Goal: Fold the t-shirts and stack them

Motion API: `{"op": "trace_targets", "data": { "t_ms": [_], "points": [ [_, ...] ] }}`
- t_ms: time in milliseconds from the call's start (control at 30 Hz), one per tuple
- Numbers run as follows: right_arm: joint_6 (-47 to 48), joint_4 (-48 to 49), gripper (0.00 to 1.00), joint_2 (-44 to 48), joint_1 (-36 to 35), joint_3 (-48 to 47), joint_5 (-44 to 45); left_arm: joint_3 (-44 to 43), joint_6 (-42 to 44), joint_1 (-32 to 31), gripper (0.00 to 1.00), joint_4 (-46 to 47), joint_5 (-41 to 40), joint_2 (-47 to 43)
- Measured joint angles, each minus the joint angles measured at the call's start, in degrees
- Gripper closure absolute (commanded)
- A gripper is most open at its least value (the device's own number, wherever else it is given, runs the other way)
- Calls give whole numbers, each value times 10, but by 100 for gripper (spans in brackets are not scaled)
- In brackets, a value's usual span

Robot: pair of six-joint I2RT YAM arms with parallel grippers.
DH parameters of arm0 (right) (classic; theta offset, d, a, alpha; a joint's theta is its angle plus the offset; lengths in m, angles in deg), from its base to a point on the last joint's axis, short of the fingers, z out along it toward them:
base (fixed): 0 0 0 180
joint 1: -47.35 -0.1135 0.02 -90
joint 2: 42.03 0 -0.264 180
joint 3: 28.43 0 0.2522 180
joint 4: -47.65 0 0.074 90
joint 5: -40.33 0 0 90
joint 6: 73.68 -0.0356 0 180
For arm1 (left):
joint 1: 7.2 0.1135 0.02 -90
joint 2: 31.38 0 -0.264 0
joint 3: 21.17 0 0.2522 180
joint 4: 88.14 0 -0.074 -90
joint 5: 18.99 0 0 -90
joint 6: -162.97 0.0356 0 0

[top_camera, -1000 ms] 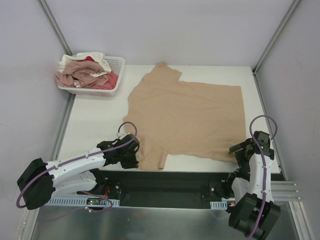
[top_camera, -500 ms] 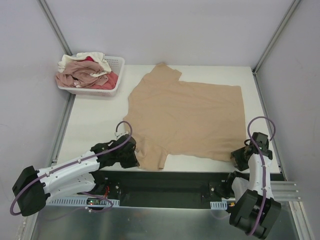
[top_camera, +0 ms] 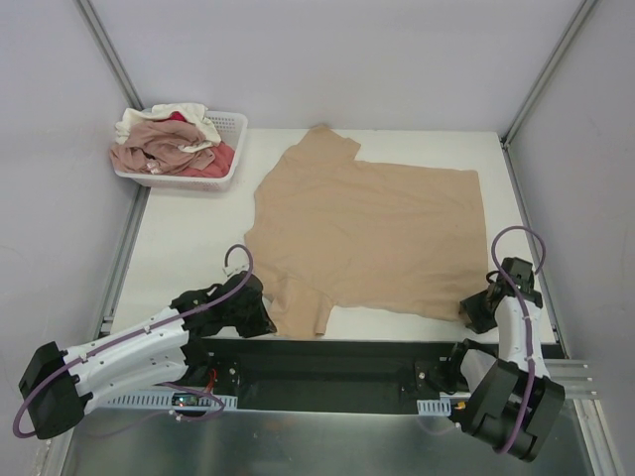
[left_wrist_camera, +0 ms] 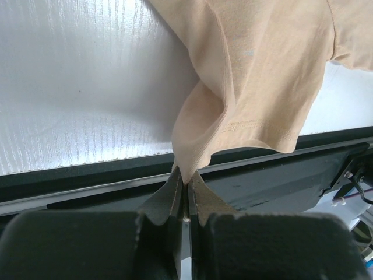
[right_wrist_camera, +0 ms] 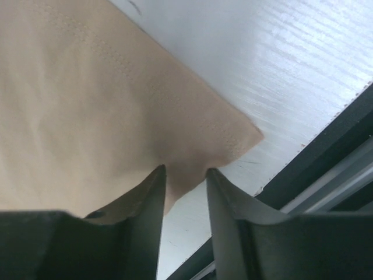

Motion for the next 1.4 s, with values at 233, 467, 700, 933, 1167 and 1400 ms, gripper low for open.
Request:
{"op": "trace_targets", "data": {
  "t_ms": [233,467,700,933,1167,1400],
  "points": [
    [13,8,99,21,3,11,-12,10,-15,0,100,2,20,-17],
    [7,-26,99,127,3,15,-6,54,-45,0,100,0,70,-77],
    [1,-71,99,136,3,13,-6,62,-71,0,100,-1,111,-136],
    [2,-105,100,134,3,-22,-6,61,-78,0,100,-6,112,-162],
    [38,-97,99,114,-11,-33,-24,-67,-9,1,100,-24,52,-55],
    [79,-95,99,54,-28,-116,-26,-248,110,64,100,2,25,131]
  ]
}}
